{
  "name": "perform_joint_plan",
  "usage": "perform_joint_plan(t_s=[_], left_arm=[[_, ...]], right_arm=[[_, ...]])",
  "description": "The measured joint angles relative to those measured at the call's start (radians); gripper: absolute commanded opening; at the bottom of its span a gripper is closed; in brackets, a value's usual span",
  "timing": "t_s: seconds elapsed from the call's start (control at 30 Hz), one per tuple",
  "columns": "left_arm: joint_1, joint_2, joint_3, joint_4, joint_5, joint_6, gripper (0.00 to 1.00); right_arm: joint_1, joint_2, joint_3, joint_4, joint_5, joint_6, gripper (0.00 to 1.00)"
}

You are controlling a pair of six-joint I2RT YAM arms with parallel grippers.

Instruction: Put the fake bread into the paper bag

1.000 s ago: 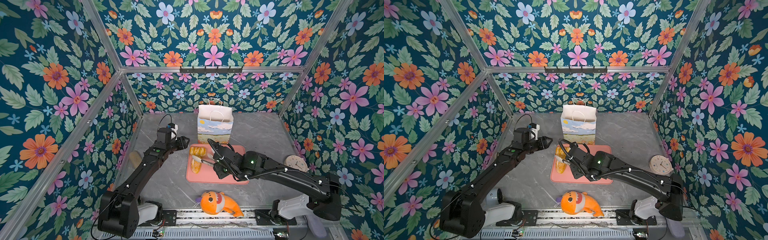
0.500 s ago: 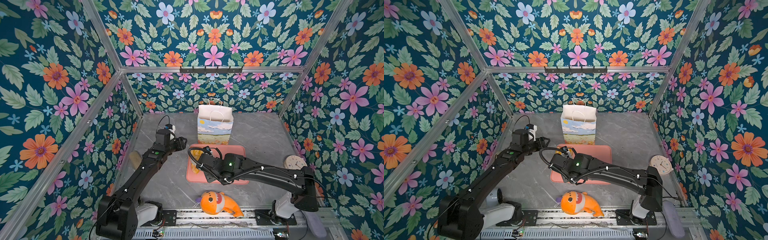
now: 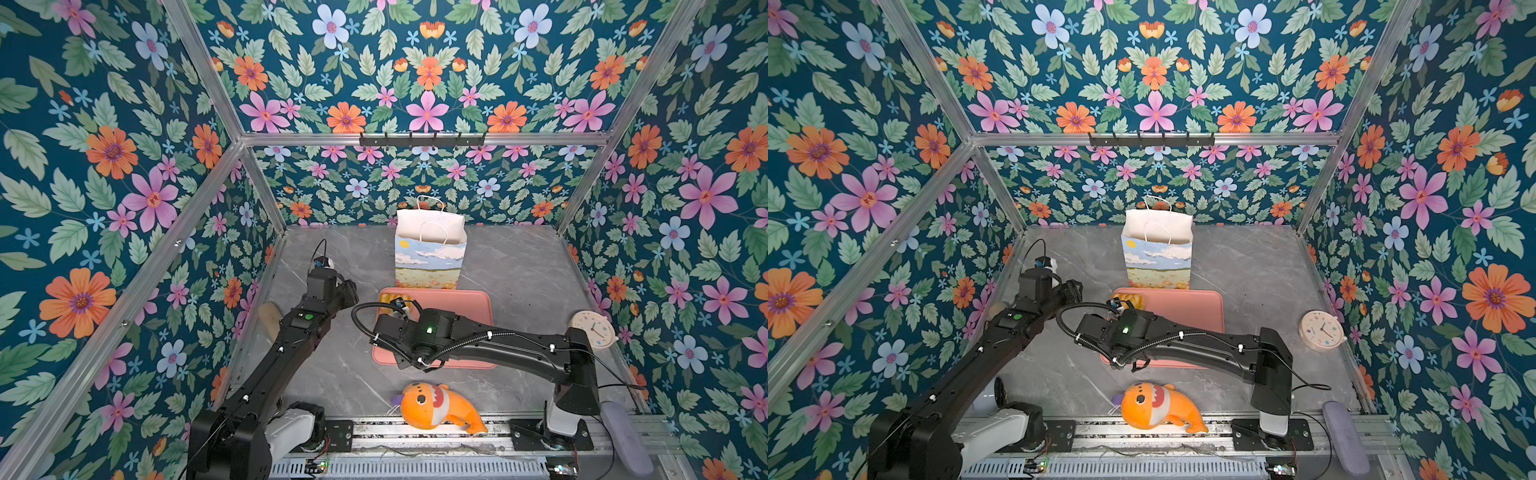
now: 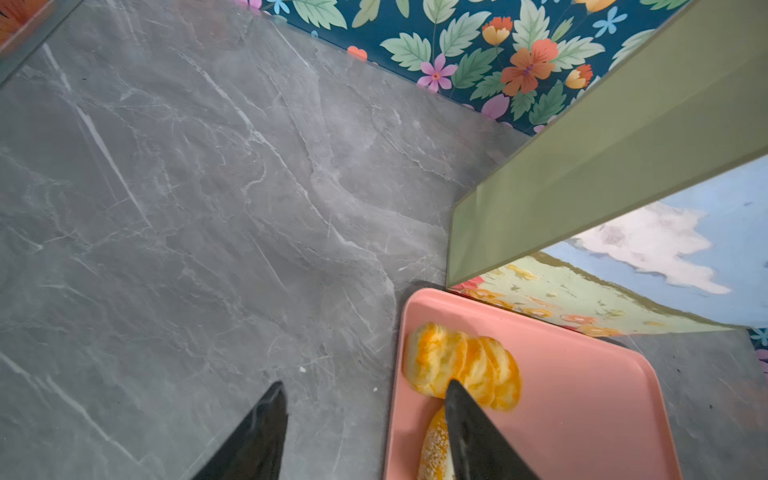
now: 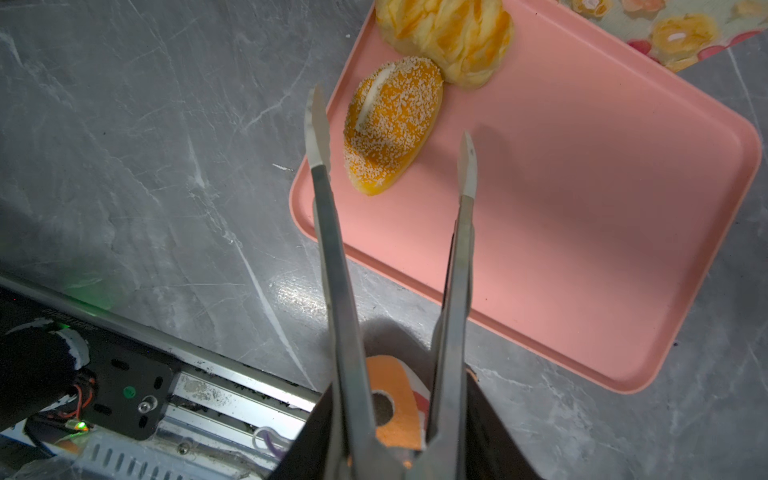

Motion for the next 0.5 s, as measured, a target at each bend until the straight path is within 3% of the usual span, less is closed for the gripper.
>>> perform_joint_plan(t_s=[0.5], left_arm=[[0.018,-0.014,-0.041,0.005,-0.017,0.002,0.62]], right_arm=[[0.021,0.134,0.157,-0.111,0.04,0.034,0.37]])
